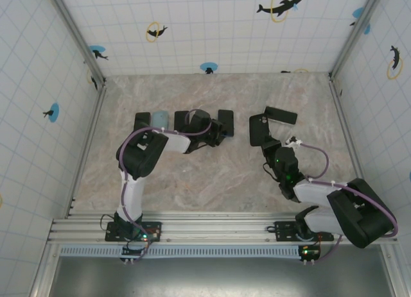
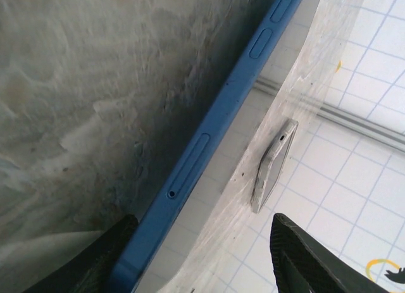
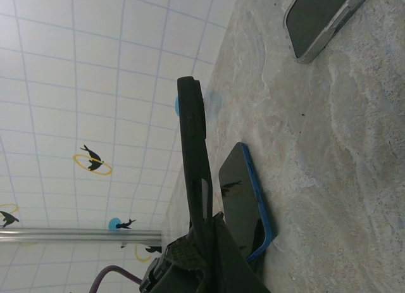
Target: Take the phone out of the phone case
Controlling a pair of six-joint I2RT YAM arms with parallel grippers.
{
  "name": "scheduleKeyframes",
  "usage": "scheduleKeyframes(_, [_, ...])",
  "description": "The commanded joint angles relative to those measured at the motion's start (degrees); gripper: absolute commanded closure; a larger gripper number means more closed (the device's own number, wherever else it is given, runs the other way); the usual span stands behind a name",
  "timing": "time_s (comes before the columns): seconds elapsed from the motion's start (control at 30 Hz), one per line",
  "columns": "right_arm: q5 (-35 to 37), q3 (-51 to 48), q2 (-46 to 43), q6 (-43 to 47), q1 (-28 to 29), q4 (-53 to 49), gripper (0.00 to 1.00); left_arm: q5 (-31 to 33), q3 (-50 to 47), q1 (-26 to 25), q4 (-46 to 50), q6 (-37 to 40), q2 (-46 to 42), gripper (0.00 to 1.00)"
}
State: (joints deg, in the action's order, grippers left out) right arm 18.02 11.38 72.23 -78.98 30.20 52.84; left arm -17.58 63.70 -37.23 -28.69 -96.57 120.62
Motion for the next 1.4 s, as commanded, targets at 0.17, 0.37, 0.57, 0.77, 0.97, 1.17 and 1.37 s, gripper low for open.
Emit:
scheduleKeyframes(0.17, [0.53,-0.04,0.02,-0.2,-0.9,-0.77,0.94,0.27,-3.16,-0.43,0.32,-2.41,-4.06,0.43])
scheduleKeyframes(0.37, [0.28,0.59,0.23,1.23,-1.35,-2.33,0.94,0.18,-4.84,-0.25,-1.13,-3.46,-4.68,0.43])
scheduleKeyframes(0.57, [-1.52,2.25,3.59,5.12,-2.51,-0.54,0.94,0.27,-5.19,0.23,-0.52,-3.04,-5.52,0.42])
scheduleKeyframes(0.77, [-4.4,5.52,10.08,8.77,-3.91,2.97,0.94,-0.18,-5.71,0.23,-0.64,-2.66,-6.46,0.42])
scheduleKeyframes(0.97, [-7.17,10.24,19.39,11.11,-4.59,9.02,0.94,1.05,-4.23,0.66,5.48,3.66,-10.95,0.42])
scheduleKeyframes(1.17, [-8.92,16.16,27.72,11.74,-4.81,10.97,0.93,1.73,-3.68,2.37,12.08,12.88,-17.39,0.4])
scheduleKeyframes(1.37, [-8.87,21.01,33.67,12.01,-4.8,10.52,0.89,2.19,-4.35,4.07,14.73,18.42,-22.01,0.37])
